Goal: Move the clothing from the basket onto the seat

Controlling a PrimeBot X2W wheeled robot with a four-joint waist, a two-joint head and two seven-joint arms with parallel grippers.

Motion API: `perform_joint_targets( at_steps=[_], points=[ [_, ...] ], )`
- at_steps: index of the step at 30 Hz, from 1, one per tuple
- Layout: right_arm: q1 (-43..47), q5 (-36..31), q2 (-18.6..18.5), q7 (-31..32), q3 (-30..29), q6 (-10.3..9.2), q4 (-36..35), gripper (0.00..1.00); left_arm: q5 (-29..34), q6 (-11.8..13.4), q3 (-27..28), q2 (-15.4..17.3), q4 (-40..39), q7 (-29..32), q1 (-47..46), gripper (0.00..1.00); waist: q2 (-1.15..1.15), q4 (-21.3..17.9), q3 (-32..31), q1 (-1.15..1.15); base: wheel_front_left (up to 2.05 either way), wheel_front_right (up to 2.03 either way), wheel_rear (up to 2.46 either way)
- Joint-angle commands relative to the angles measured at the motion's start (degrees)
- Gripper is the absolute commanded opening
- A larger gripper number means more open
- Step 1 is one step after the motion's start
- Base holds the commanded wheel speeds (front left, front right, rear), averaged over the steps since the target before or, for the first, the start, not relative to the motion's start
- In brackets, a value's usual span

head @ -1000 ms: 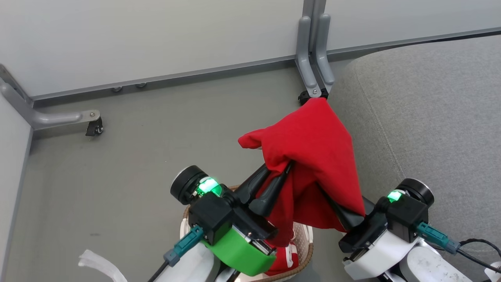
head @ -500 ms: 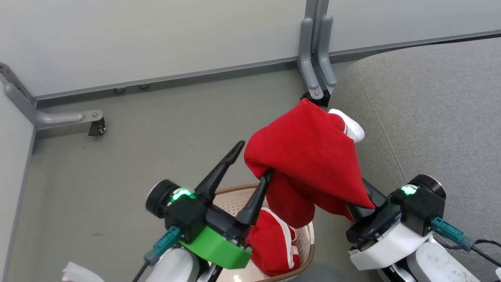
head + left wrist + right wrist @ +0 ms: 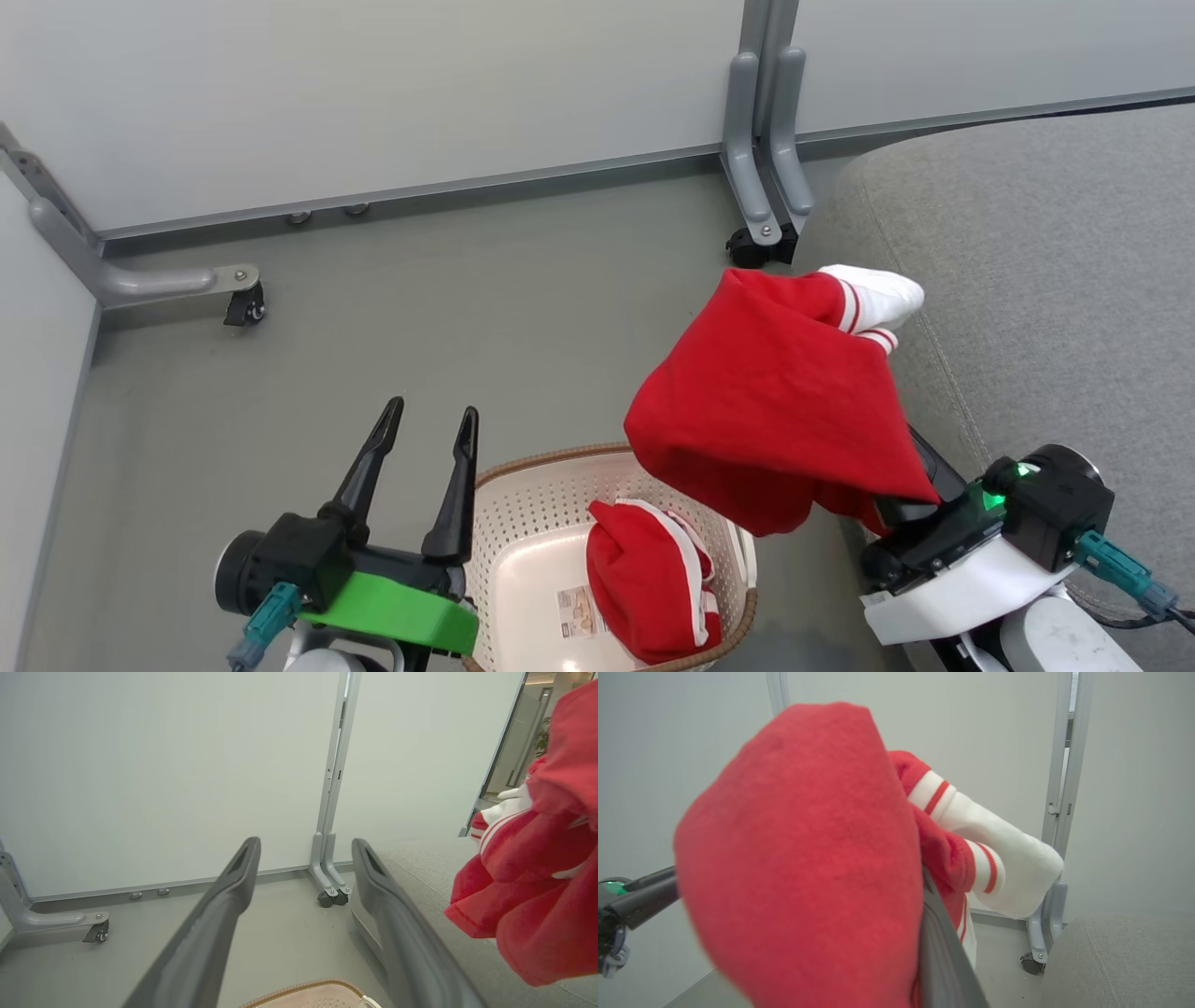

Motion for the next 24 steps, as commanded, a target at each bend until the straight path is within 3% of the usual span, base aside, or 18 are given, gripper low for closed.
perform_joint_targets(
  at_steps=[1, 11, 24],
  points=[
    [0.85, -0.48, 0.19, -0.18, -0.74, 0.00, -0.43, 0.00, 1.02, -0.04, 1.12, -0.21, 0.35, -0.02, 1.16, 1.00, 0.00, 0.23, -0.07, 0.00, 0.00, 0.00, 0.00],
    [2.78, -0.98, 1.71, -0.18, -2.79, 0.00, -1.12, 0.00, 4.27, 0.10, 6.88, -0.76, 2.49, -0.02, 4.14, 1.00, 0.00, 0.11, -0.01, 0.00, 0.00, 0.00, 0.00],
    [3.89, -1.06, 3.09, -0.18, -3.21, 0.00, -0.90, 0.00, 1.19, 1.58, 8.33, -0.79, 2.75, -0.02, 8.16, 1.00, 0.00, 0.01, -0.14, 0.00, 0.00, 0.00, 0.00]
  ],
)
